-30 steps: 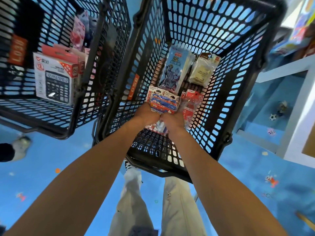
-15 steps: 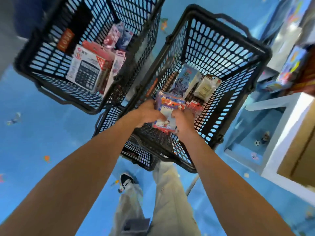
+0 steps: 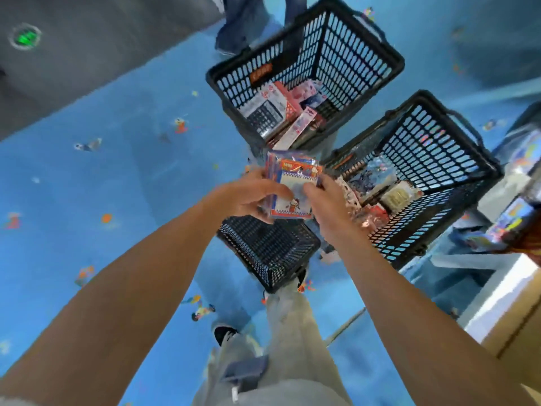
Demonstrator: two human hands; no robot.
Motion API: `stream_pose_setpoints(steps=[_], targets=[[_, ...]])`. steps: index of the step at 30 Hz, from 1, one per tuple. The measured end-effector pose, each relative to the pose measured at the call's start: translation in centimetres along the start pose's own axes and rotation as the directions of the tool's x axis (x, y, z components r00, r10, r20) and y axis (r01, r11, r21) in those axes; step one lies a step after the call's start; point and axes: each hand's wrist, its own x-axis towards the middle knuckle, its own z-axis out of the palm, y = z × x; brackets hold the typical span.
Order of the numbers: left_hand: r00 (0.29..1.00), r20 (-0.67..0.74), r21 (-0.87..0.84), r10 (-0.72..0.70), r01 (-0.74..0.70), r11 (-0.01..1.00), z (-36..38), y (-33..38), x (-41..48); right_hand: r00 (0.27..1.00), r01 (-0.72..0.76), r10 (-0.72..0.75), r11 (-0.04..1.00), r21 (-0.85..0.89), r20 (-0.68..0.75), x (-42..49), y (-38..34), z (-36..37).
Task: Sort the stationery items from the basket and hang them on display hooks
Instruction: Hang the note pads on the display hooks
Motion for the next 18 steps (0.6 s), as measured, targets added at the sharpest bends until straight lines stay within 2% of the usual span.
stream_pose_setpoints(steps=[6,10,14,18], targets=[[0.990,-0.094,-0.237,0.105,-0.124,0.963,-9.2,-7.6,-13.7,0.962,0.122,-0.098,0.989,-0.081,0.256,-7.2,-1.0,13.9],[0.958,-0.254,-0.342,0.137,-0.221,0.913,-15.7,-15.1,-23.6,0.909,0.207,-0.126,0.964,-0.168,0.396,-12.9,-0.1,25.0],[0.874,-0.471,-0.410,0.115,-0.333,0.849,-21.4,-23.4,-33.1,0.834,0.274,-0.135,0.943,-0.188,0.535,-19.5,0.9,35.8],[0.750,-0.658,-0.464,0.071,-0.478,0.746,-25.1,-30.9,-42.0,0.688,0.377,-0.141,0.908,-0.184,0.712,-26.6,1.0,45.2]])
